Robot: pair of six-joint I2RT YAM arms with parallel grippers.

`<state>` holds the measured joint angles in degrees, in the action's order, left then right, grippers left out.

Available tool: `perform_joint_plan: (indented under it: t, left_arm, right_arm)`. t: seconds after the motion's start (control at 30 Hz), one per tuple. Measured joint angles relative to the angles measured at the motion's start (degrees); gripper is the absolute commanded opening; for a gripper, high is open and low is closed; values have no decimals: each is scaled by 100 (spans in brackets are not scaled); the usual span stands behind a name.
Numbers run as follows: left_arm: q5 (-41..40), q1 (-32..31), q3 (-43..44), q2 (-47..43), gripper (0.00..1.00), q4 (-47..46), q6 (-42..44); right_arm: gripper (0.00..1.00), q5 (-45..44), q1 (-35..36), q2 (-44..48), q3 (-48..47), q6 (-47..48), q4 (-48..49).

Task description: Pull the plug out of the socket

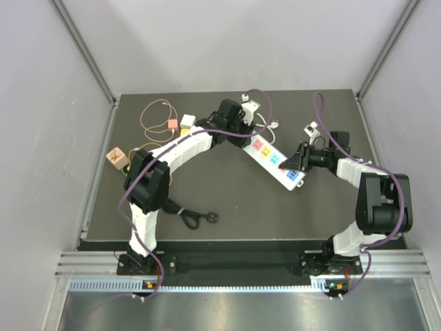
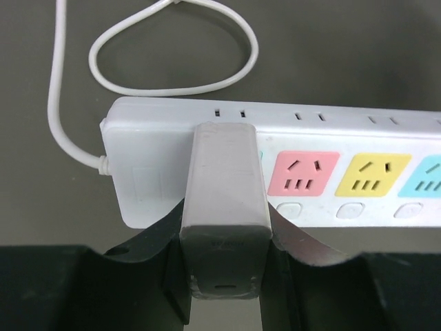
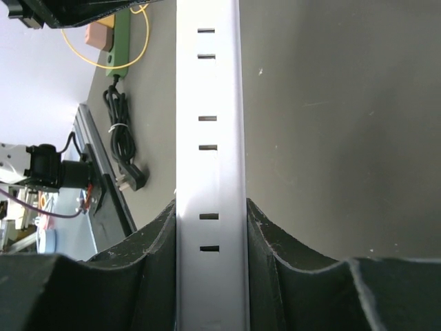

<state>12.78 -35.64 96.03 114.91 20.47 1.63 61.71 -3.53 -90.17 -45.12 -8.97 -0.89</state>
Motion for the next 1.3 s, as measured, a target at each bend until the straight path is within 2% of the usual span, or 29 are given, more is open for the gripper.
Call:
perform_joint_plan:
  t: [0.17,0.27,0.57,0.7,0.83,1.13,1.3]
  left_arm:
    - [-1128,-361,28,-2,0,39,-321]
    - [-1373,-455,92,-2,0,151,-313]
    - [-337,-136,494,0,0,739,46]
    - [-179,-96,544,0,0,780,76]
    - [439,153,546,0,0,785,-42]
    - [-173,28,481,-2,0,654,-442]
    - [219,103,424,-4,0,586,-468]
  right_arm:
    - [0,-103,0,0,0,59,-7]
    - [0,-101,-2,2,0,109,-7]
    - [0,31,0,61,0,127,20]
    - [0,-13,-13,114,0,131,20]
    - [0,-2,-4,116,-2,96,13]
    - [0,-111,2,118,-4,37,31]
    - [0,-146,2,136,-2,37,-7]
